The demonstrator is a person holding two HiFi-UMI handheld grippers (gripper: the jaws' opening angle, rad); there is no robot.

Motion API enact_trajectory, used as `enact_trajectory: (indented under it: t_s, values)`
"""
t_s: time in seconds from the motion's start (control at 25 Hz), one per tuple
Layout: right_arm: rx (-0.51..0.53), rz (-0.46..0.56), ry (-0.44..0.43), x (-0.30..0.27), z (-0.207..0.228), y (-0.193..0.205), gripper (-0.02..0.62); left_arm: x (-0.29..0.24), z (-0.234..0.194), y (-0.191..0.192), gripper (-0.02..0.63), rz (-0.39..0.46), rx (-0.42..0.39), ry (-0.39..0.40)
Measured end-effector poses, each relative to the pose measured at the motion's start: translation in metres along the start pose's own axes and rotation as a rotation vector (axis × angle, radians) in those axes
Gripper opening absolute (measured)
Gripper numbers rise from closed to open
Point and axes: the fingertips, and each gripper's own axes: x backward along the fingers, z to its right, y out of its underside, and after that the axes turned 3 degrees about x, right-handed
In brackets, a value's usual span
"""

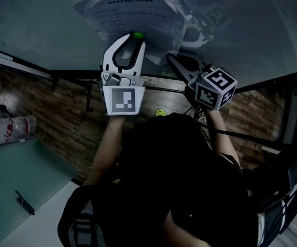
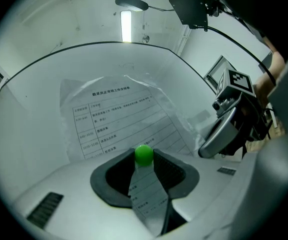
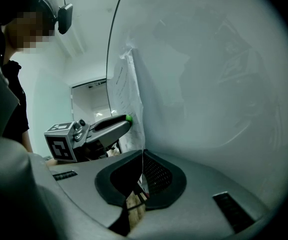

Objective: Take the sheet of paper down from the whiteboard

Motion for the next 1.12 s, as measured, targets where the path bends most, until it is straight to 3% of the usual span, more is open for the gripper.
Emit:
enact_trajectory:
  t_s: [1.12]
  values:
    - [-0.07, -0.018, -0.045, 0.001, -0.011, 0.012, -0.007, 0.01, 0.01, 0.014, 0.138, -0.05, 0.04, 0.018]
